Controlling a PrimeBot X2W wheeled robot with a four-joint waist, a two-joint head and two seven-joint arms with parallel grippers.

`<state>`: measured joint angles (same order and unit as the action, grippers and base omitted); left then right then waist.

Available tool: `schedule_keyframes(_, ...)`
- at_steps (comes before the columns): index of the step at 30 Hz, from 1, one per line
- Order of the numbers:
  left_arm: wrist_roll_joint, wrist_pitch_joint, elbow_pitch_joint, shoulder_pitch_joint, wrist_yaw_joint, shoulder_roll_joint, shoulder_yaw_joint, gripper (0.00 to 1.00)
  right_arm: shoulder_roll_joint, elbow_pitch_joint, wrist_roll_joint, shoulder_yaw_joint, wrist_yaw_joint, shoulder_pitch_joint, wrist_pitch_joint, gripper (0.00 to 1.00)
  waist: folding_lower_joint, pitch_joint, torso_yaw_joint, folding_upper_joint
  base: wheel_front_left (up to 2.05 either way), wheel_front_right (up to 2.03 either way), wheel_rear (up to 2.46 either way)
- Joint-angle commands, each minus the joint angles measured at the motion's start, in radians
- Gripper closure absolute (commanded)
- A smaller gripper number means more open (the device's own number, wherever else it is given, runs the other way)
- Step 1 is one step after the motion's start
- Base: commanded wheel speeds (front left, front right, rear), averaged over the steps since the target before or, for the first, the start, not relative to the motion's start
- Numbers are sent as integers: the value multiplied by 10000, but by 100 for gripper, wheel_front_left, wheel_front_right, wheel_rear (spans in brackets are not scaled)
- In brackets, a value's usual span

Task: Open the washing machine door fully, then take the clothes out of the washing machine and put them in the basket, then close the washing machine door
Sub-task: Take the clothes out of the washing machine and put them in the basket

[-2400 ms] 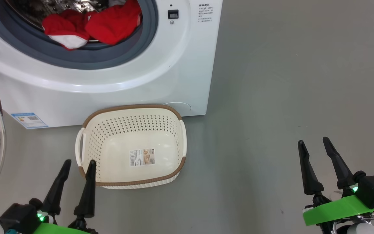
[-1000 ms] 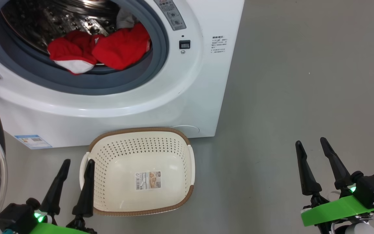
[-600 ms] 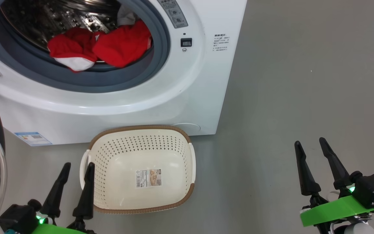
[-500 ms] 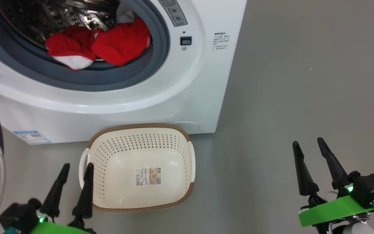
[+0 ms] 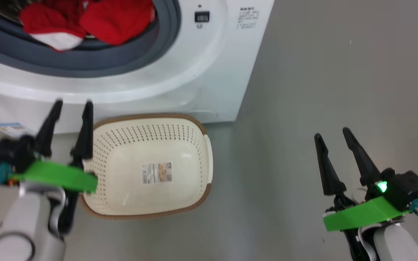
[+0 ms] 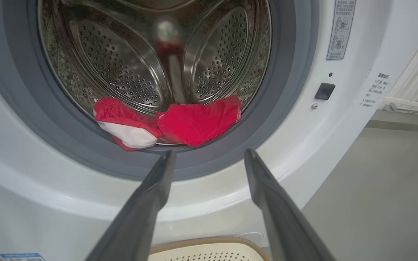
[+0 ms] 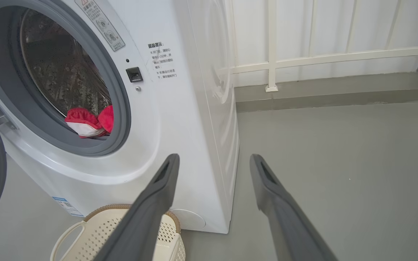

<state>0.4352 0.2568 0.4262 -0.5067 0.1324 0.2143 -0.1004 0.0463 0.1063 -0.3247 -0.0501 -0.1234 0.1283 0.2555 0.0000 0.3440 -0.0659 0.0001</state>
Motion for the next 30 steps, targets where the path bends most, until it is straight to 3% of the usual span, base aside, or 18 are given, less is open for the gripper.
schedule_keyframes(1,-108,49,-1,-505,-17,438,239,0,39,-288,-239,-285,-73,257,63,0,0,665,-283,-1,0,0,0)
schedule_keyframes(16,-274,49,4450,-5546,-17,1545,-856,0,39,-515,-855,-888,-73,993,63,0,0,2343,-1602,-1,0,0,0)
schedule_keyframes(30,-783,49,6587,-8175,-194,2325,-1166,0,39,-708,-1252,-1441,-73,1218,63,0,0,3079,-2453,-1,0,0,0)
